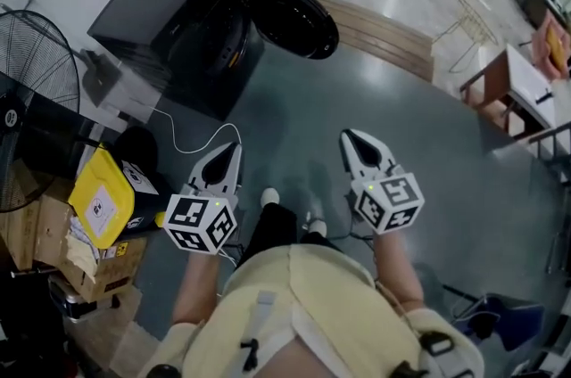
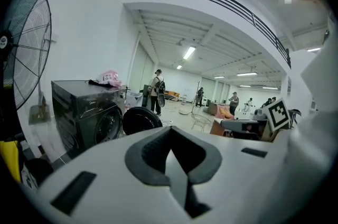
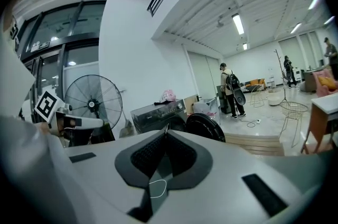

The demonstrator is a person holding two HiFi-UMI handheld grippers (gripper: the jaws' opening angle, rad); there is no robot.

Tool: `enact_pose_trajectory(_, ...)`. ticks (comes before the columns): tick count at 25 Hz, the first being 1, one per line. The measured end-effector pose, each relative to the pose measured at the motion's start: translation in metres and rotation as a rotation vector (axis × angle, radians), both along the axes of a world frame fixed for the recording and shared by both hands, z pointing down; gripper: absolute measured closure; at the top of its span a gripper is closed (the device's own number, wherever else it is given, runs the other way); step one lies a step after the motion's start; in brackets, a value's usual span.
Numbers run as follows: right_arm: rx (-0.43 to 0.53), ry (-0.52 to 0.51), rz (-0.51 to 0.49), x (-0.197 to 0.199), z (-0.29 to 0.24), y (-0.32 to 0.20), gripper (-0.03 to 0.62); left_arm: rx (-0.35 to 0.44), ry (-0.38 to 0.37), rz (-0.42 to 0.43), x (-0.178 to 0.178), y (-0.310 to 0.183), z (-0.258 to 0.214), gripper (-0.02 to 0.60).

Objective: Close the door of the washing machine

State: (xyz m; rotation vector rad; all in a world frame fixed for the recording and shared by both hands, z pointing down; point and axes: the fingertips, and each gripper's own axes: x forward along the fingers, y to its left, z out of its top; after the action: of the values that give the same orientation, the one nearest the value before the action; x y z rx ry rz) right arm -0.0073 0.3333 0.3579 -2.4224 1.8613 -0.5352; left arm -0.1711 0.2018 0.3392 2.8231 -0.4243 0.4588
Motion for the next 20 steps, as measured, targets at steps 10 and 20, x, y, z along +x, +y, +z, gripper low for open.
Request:
enact_pose_trajectory(10, -0.022, 0.039, -0.023, -0.001, -0.008, -0.093, 0.586, 0.02, -0.009, 0.043, 0.01, -0.084, 0.008, 0.578)
enact_pose_trajectory(20, -0.064, 0.037, -0.017, 0.002, 0.002, -0.177, 0.487, 0.003, -0.019, 0.059, 0.014, -0.164, 0.021, 0.578)
